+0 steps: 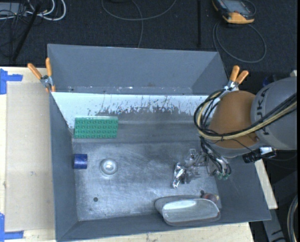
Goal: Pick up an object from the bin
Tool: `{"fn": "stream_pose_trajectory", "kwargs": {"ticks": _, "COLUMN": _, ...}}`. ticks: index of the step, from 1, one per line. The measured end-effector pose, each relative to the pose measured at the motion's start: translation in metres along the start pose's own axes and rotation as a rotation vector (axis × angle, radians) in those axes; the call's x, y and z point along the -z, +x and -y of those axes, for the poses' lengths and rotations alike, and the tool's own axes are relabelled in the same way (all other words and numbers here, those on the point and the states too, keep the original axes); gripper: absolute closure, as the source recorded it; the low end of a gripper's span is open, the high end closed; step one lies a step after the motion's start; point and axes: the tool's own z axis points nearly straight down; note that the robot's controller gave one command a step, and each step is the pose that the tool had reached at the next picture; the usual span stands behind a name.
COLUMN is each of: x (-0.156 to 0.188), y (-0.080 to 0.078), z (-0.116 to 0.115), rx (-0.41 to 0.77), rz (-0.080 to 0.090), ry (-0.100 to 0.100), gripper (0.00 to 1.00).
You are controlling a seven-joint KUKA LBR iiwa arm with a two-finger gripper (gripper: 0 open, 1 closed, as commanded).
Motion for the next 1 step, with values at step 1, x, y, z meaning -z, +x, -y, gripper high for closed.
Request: {"fn": "stream_pose_trajectory", "kwargs": {"ticks": 1, "x": 0.1452, "y": -0.0128, "z": 0.0026, "rx": 0.068, "rz": 0.013, "ry": 0.002, "gripper": 1.00}}
